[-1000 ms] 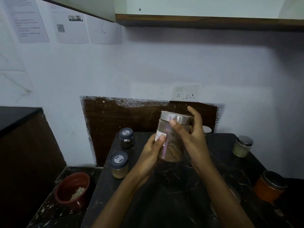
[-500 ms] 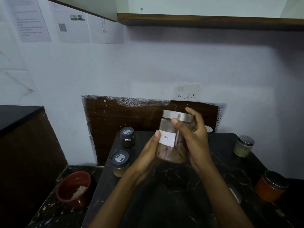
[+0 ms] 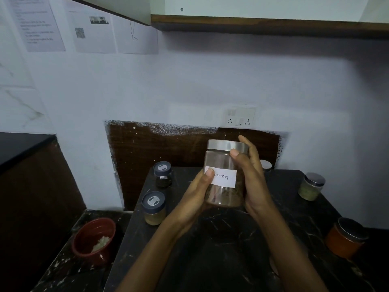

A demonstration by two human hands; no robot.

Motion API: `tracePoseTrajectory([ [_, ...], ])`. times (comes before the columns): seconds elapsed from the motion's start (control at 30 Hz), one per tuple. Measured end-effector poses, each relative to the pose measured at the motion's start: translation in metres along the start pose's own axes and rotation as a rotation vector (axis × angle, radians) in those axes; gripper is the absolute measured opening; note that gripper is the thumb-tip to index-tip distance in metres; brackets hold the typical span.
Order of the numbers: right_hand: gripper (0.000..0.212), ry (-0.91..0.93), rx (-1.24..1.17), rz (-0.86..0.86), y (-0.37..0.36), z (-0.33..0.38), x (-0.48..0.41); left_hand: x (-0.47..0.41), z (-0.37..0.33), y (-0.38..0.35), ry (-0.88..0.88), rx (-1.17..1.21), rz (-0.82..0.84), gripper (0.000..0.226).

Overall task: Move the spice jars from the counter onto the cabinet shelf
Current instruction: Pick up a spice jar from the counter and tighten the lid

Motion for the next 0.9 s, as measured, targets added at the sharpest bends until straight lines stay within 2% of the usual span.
tracePoseTrajectory([
  [0.1,0.094,-0.006,0.036,0.011,-0.001,0.000,0.001,-0.003,-0.008,0.003,-0.066,-0.041,-0.039,0.053],
  [0.2,0.098,-0.010,0.068,0.003,-0.002,0.001,0.003,-0.005,-0.013,0.006,-0.112,-0.115,-0.060,0.053],
  [0.43,0.084,-0.003,0.057,-0.032,0.000,0.004,0.003,-0.006,-0.015,0.008,-0.135,-0.180,-0.054,0.072],
  [0.57,0.081,-0.007,0.032,-0.047,0.003,0.004,0.003,-0.005,-0.015,0.012,-0.095,-0.155,-0.060,0.061],
  [0.9,0.072,-0.028,0.006,-0.009,0.000,-0.002,0.000,-0.014,-0.023,0.009,-0.040,-0.155,-0.061,0.065],
])
Point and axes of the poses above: each hand's wrist, its own x-axis away from the middle knuckle, its own y-axis out of the back of the hand, z = x × y, the point moved 10 cm from there along -x, towards the middle knuckle, and after that the axes turned 13 degrees about -y, right-handed, at the moved point
